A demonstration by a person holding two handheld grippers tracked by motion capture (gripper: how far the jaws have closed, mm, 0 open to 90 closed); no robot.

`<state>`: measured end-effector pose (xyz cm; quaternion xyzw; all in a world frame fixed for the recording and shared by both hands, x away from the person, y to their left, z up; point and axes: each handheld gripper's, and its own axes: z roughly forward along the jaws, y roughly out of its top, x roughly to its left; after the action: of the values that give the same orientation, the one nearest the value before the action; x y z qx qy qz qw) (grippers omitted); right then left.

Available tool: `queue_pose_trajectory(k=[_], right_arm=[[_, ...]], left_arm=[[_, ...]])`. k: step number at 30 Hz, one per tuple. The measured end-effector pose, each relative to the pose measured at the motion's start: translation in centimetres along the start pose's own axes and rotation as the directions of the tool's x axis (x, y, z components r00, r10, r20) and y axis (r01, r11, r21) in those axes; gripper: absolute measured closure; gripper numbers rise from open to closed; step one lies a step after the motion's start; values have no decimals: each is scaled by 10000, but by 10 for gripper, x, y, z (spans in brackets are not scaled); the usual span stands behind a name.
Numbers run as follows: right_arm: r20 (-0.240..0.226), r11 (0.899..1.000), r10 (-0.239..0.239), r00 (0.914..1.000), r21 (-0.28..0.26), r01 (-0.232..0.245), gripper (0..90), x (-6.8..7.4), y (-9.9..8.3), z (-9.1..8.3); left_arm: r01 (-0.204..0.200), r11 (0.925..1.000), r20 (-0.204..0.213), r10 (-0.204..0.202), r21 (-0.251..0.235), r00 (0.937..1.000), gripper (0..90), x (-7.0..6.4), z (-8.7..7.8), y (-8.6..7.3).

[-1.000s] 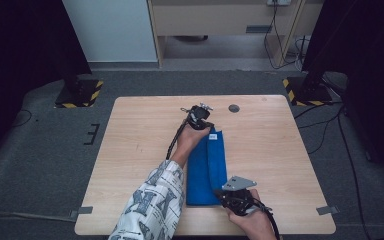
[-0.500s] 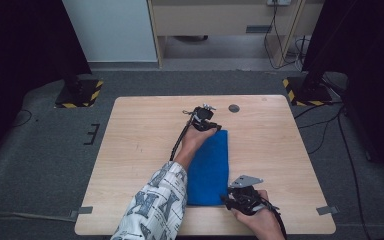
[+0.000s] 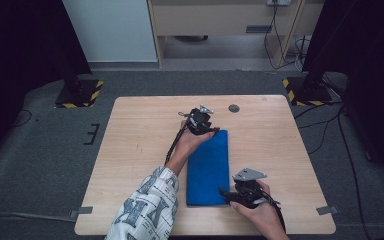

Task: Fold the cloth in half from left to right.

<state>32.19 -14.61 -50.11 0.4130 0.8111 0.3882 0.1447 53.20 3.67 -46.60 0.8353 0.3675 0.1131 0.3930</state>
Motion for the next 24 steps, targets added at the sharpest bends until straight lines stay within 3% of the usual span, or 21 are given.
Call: queue_pose_trajectory(k=[5, 8, 11, 14, 24], right_arm=[[205, 9993, -137, 9997, -349, 144, 192, -5, 5, 8], [99, 9994, -50, 9999, -328, 53, 162, -7, 8, 13], [44, 9994, -40, 10000, -347, 42, 134, -8, 10, 17], [89, 9995, -106, 9999, -303, 109, 121, -8, 13, 18], [-26, 9983, -497, 9988, -299, 496, 115, -17, 26, 21]], left_arm=[[-272, 9996, -115, 272, -71, 9996, 403, -3, -7, -1], [-289, 9995, -60, 288, -149, 9996, 320, -5, -11, -1], [-344, 9992, 216, 349, -214, 9992, 261, -7, -13, -3], [-366, 9990, -3, 366, -247, 9993, 206, -7, -16, -5], [-462, 9985, -29, 462, -305, 9989, 112, -1, -31, -15]])
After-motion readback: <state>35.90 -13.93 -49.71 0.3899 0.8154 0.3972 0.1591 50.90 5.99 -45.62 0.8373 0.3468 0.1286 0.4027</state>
